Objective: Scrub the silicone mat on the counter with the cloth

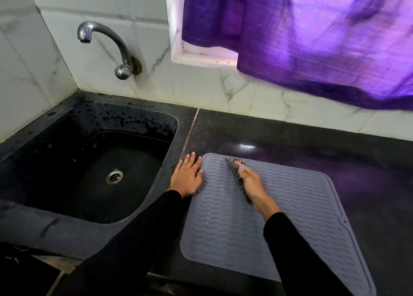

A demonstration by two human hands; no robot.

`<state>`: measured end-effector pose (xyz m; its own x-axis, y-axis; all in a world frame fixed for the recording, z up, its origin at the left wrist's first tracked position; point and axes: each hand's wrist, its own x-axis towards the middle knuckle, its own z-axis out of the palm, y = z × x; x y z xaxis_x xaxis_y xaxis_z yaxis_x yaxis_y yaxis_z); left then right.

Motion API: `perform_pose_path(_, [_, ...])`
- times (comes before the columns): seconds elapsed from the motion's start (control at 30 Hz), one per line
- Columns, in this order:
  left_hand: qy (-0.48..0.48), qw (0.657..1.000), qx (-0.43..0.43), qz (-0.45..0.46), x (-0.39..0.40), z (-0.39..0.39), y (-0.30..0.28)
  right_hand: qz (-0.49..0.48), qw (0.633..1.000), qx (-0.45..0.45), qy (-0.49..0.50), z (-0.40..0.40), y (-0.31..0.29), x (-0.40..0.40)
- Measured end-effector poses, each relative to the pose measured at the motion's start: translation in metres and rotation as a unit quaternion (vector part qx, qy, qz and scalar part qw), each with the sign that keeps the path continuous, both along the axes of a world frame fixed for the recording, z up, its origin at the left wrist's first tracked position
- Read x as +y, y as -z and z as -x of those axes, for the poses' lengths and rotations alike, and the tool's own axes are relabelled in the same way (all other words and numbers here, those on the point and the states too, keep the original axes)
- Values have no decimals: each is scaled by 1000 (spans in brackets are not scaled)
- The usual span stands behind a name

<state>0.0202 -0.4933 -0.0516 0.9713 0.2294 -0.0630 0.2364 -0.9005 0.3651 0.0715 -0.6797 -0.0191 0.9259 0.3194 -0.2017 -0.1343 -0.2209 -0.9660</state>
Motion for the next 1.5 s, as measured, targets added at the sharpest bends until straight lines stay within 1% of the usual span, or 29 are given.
perform_pose_path(0.07, [9, 998, 16, 63, 4, -1, -10, -116, 985, 105, 74, -8, -9, -1])
perform_pose_path(0.1, [9, 995, 18, 96, 5, 1, -14, -120, 981, 112, 108, -9, -11, -1])
perform_pose_path(0.13, [9, 993, 17, 119, 5, 3, -16, -91, 983, 91, 130, -6, -14, 0])
perform_pose_path(0.2, [21, 993, 7, 117, 4, 19, -12, 9, 991, -23, 131, 9, -19, 8])
perform_pose_path(0.27, [39, 998, -29, 46, -1, 42, 1, 111, 985, -125, 44, 34, -11, 20])
perform_pose_path(0.3, [48, 998, -49, 6, -5, 52, 6, 177, 971, -160, -16, 47, -3, 27])
perform_pose_path(0.33, [50, 997, -62, -24, -7, 58, 10, 264, 940, -203, -68, 60, 6, 35])
perform_pose_path(0.37, [49, 996, -68, -41, -8, 60, 13, 350, 896, -257, -94, 70, 17, 41])
perform_pose_path(0.4, [45, 995, -72, -48, -8, 59, 14, 410, 855, -302, -94, 76, 24, 45])
perform_pose_path(0.43, [41, 995, -74, -51, -9, 58, 14, 441, 835, -317, -82, 79, 26, 47])
perform_pose_path(0.47, [37, 995, -76, -54, -10, 57, 13, 454, 831, -314, -70, 80, 26, 49])
perform_pose_path(0.6, [34, 995, -81, -54, -10, 57, 15, 493, 830, -245, -95, 69, 22, 55])
perform_pose_path(0.7, [35, 994, -91, -40, -11, 58, 13, 495, 831, -233, -103, 66, 21, 57])
perform_pose_path(0.77, [39, 994, -96, -34, -10, 57, 12, 463, 849, -235, -99, 61, 20, 54])
perform_pose_path(0.83, [42, 994, -100, -14, -8, 57, 12, 388, 891, -218, -89, 56, 16, 48])
perform_pose_path(0.9, [49, 994, -94, 13, -4, 57, 12, 244, 955, -161, -49, 53, 8, 45])
perform_pose_path(0.93, [53, 995, -85, 28, -1, 57, 10, 155, 981, -120, -15, 51, 4, 45])
perform_pose_path(0.97, [57, 995, -75, 45, 2, 56, 7, 72, 995, -63, 22, 48, -1, 46])
perform_pose_path(1.0, [64, 994, -64, 59, 4, 57, 5, -7, 998, -7, 59, 47, -6, 44])
perform_pose_path(1.03, [75, 993, -58, 66, 5, 59, 3, -57, 993, 32, 94, 46, -8, 41])
perform_pose_path(1.07, [84, 993, -55, 65, 5, 63, 2, -69, 989, 45, 120, 46, -10, 39])
perform_pose_path(1.1, [92, 993, -55, 53, 4, 70, 2, -50, 989, 38, 137, 51, -16, 38])
perform_pose_path(1.17, [99, 993, -61, 14, -1, 87, 4, 28, 991, -31, 126, 65, -22, 40])
perform_pose_path(1.23, [96, 993, -65, -17, -7, 101, 6, 170, 977, -117, 47, 88, -11, 44])
perform_pose_path(1.27, [88, 994, -63, -28, -8, 104, 8, 241, 959, -151, -5, 104, -4, 48])
perform_pose_path(1.3, [80, 994, -60, -36, -9, 104, 9, 313, 928, -196, -45, 118, 5, 51])
perform_pose_path(1.37, [58, 996, -57, -34, -12, 106, 11, 404, 868, -281, -69, 132, 22, 54])
perform_pose_path(1.43, [41, 997, -55, -36, -17, 110, 12, 440, 844, -300, -62, 133, 27, 55])
perform_pose_path(1.5, [32, 997, -56, -45, -19, 112, 12, 456, 838, -287, -83, 127, 24, 55])
